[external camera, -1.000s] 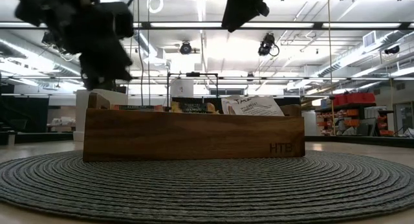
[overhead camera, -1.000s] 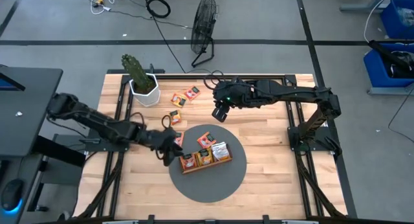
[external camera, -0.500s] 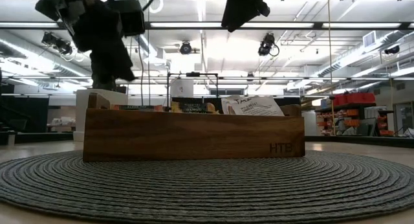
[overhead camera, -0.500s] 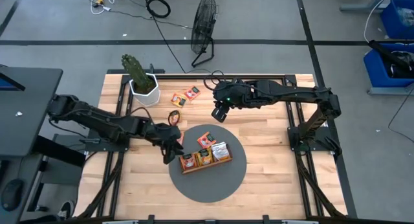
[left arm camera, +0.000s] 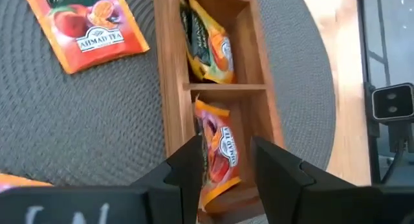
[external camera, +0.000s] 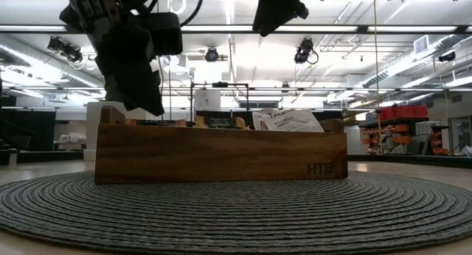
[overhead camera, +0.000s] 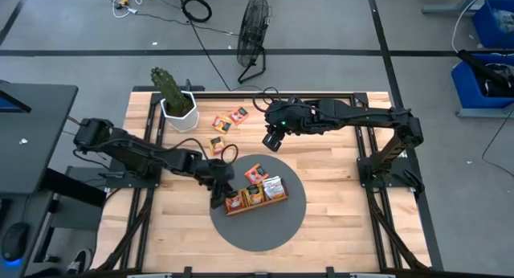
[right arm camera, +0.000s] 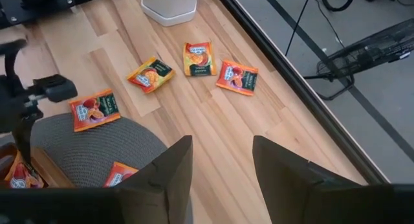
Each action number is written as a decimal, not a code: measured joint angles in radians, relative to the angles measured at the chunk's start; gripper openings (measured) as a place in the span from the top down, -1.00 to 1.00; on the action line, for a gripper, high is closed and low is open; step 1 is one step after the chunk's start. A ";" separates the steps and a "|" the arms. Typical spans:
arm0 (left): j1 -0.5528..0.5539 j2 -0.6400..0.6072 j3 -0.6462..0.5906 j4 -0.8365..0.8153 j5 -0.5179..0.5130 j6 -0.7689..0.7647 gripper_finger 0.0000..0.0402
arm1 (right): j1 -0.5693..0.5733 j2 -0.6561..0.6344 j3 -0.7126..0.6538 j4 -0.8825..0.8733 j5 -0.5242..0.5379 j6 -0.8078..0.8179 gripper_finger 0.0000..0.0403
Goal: Pick & Place Tea
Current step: Put the orange tea bag into the left section of the wooden organizer, then put the bottom left orange tea bag into the left section of the wooden organizer
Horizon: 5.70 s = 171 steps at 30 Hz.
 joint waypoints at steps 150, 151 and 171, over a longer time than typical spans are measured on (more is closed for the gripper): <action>0.357 -0.164 -0.319 0.023 -0.125 0.455 0.10 | -0.021 0.010 -0.191 0.132 -0.370 0.063 0.16; 0.362 -0.154 -0.319 0.012 -0.119 0.466 0.10 | -0.021 0.010 -0.191 0.134 -0.369 0.069 0.16; 0.333 -0.039 -0.316 0.028 -0.016 0.408 0.85 | -0.021 0.010 -0.191 0.155 -0.367 0.085 0.16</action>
